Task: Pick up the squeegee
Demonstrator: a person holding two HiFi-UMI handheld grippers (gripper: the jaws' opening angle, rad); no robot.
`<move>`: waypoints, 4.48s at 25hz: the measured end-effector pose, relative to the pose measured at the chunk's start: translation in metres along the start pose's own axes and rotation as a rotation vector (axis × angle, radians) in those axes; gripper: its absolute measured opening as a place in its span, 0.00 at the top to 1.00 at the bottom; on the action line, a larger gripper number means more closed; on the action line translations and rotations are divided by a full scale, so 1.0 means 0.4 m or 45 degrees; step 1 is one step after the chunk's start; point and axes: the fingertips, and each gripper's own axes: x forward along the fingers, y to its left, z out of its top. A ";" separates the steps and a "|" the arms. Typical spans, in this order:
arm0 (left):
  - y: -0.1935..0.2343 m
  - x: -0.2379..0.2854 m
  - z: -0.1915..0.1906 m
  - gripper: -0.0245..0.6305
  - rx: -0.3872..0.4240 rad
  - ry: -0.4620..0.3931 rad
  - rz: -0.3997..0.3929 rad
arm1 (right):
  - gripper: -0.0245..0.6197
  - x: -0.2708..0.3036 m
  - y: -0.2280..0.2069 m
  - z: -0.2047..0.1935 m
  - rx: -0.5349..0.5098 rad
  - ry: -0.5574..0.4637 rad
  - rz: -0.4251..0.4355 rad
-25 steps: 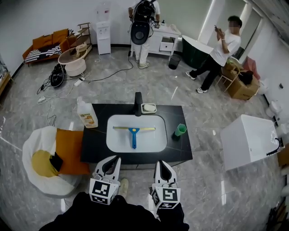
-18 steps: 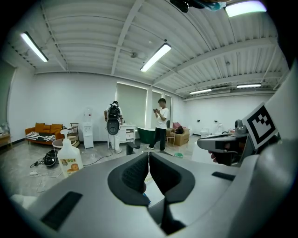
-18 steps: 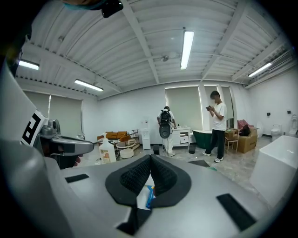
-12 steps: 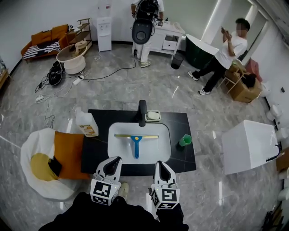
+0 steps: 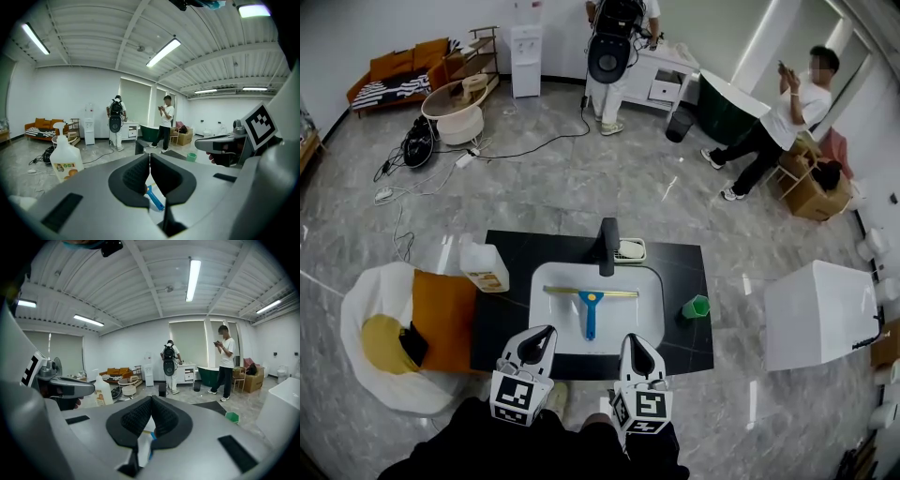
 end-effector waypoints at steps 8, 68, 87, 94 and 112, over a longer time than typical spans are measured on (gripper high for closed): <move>0.049 0.073 -0.044 0.92 -0.055 0.061 0.070 | 0.94 0.106 -0.024 -0.038 0.012 0.070 0.063; 0.295 0.439 -0.540 0.92 -0.414 0.465 0.433 | 0.53 0.743 -0.073 -0.842 0.255 1.074 0.318; 0.319 0.409 -0.571 0.92 -0.445 0.483 0.489 | 0.70 0.769 -0.045 -0.885 0.249 1.103 0.328; 0.324 0.399 -0.566 0.92 -0.440 0.479 0.492 | 0.73 0.771 -0.047 -0.886 0.330 1.110 0.290; 0.307 0.363 -0.477 0.92 -0.385 0.411 0.469 | 0.74 0.737 -0.062 -0.795 0.346 1.061 0.263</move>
